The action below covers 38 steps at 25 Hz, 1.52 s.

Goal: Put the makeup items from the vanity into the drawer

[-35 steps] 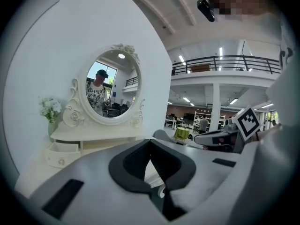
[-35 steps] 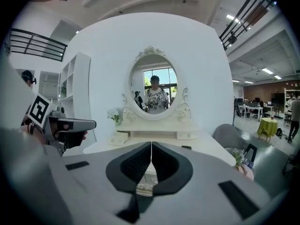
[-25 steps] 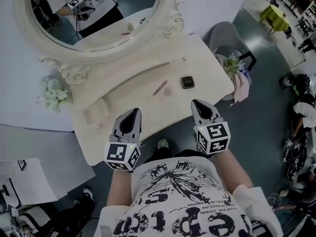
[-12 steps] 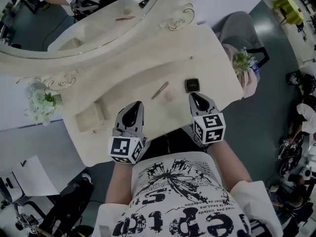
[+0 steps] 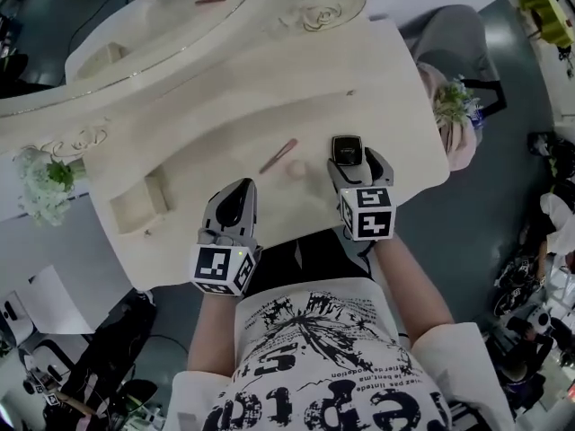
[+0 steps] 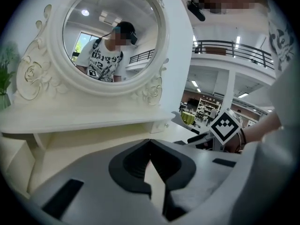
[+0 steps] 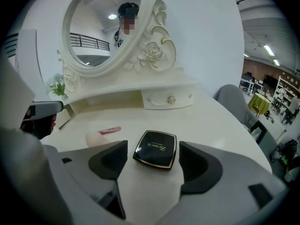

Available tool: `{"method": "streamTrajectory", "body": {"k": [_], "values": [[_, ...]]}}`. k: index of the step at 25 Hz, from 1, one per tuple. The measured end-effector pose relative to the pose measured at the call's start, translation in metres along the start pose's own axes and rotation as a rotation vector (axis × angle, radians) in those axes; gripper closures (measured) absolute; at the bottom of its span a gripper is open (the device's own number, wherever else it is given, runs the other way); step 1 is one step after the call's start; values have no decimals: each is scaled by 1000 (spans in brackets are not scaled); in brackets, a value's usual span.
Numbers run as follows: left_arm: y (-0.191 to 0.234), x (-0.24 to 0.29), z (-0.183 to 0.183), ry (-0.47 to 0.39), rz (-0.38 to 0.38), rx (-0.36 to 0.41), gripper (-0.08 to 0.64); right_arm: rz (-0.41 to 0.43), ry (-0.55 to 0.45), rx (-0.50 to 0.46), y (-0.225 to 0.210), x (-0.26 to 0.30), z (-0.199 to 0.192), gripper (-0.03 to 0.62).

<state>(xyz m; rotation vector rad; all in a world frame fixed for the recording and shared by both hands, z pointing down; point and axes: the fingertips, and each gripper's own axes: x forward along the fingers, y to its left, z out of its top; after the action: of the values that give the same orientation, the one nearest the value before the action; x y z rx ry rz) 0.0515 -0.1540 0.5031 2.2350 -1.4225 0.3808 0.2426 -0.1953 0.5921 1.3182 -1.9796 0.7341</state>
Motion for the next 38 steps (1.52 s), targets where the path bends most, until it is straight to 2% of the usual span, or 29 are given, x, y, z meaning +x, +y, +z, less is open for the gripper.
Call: {"method": "streamTrajectory", "body": {"k": [5, 15, 21, 24, 32, 38], "values": [[-1, 7, -14, 14, 29, -18, 540, -5, 67, -17, -3, 22, -10, 253], [-10, 12, -18, 8, 66, -42, 540, -1, 116, -43, -6, 25, -10, 253], [-5, 1, -9, -17, 106, -39, 540, 69, 112, -32, -5, 20, -5, 255], [-1, -10, -5, -36, 141, -45, 540, 109, 72, -73, 5, 11, 12, 255], [15, -63, 13, -79, 232, -60, 540, 267, -12, -194, 76, -22, 72, 255], [57, -187, -5, -150, 354, -83, 540, 394, -78, -309, 207, -70, 80, 255]]}}
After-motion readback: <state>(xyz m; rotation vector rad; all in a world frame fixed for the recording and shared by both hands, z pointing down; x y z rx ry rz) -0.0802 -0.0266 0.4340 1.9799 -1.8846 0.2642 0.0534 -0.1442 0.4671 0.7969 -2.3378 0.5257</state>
